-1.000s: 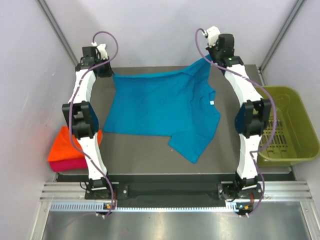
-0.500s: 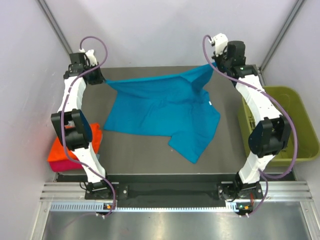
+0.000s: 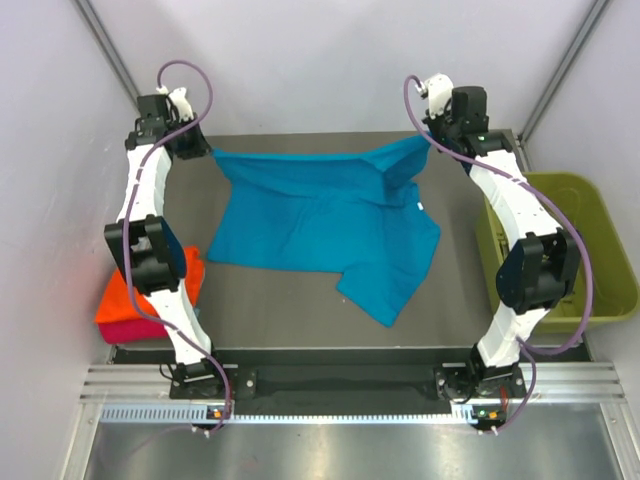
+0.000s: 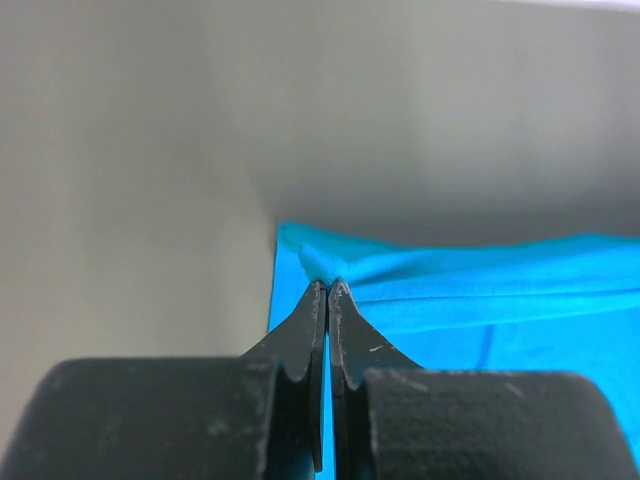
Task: Fold and stack the t-shirts
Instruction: Flatten the tshirt out
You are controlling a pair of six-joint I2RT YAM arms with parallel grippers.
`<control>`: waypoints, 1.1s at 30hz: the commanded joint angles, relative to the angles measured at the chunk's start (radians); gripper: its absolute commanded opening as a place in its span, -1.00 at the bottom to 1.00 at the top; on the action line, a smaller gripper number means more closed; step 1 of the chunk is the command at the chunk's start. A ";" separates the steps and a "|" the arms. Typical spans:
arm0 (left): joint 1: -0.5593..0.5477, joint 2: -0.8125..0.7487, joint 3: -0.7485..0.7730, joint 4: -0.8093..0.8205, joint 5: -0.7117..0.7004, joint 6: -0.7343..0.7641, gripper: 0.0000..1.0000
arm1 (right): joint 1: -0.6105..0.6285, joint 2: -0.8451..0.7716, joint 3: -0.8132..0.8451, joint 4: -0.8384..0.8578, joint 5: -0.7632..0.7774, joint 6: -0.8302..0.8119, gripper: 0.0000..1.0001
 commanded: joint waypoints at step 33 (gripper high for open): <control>-0.048 0.336 0.321 0.517 -0.064 -0.046 -1.00 | 0.038 0.629 0.675 0.546 0.200 -0.270 -1.00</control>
